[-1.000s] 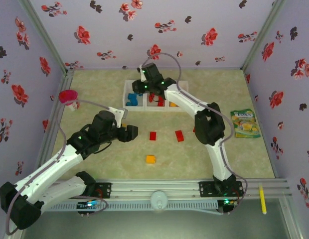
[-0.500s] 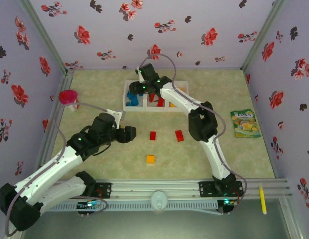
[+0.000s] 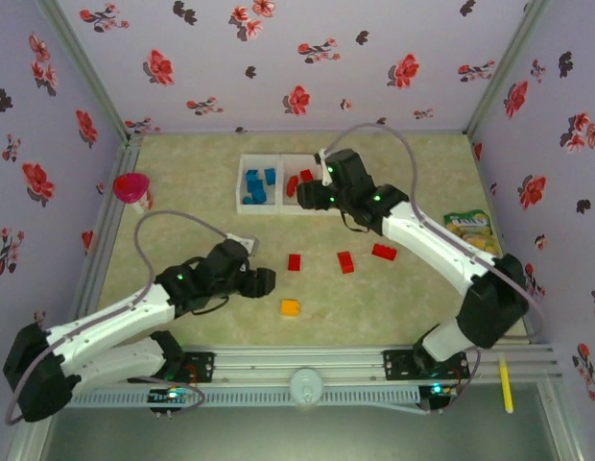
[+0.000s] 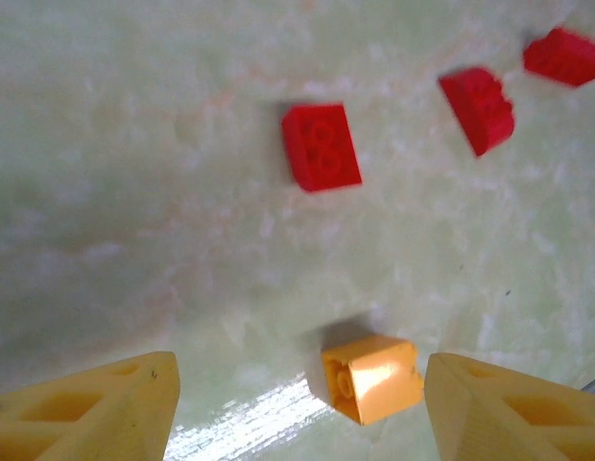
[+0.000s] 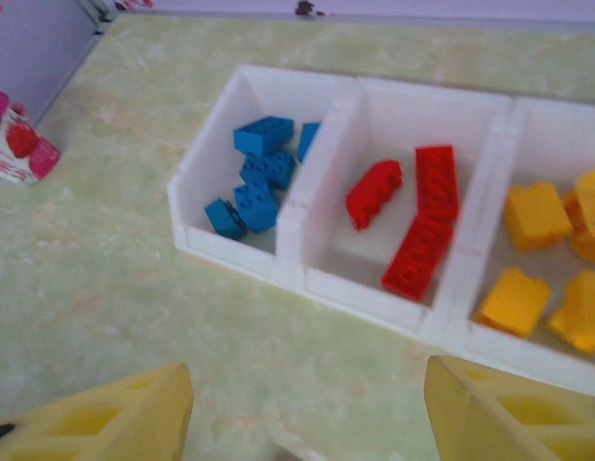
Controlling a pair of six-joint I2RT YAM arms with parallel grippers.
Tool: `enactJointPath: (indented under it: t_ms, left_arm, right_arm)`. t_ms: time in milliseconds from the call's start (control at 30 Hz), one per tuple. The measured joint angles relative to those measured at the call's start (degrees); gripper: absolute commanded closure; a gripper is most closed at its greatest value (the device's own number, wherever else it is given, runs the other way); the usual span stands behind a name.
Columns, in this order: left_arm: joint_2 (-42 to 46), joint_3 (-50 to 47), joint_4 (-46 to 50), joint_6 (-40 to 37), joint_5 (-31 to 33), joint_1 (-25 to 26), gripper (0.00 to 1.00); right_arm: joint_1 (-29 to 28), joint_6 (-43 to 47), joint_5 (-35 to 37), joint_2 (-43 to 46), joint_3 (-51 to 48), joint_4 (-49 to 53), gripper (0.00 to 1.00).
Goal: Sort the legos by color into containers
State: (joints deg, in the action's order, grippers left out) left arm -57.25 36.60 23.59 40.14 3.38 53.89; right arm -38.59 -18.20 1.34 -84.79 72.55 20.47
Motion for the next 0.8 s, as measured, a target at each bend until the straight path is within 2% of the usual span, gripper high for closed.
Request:
enactJointPath:
  t_ms: [200, 367, 800]
  left_arm:
    - [-9.8, 1.9, 2.1, 8.2, 3.1, 7.7, 0.32]
    - [-18.7, 8.1, 5.6, 13.0, 4.2, 12.6, 0.32]
    - [-31.4, 18.1, 11.1, 13.5, 2.4, 14.0, 0.35]
  right_arm:
    - [1.2, -1.9, 2.3, 4.1, -5.9, 2.2, 0.34]
    - [2.2, -3.3, 3.2, 6.0, -7.0, 3.5, 0.34]
    - [3.7, -5.0, 3.5, 8.0, -9.8, 5.0, 0.33]
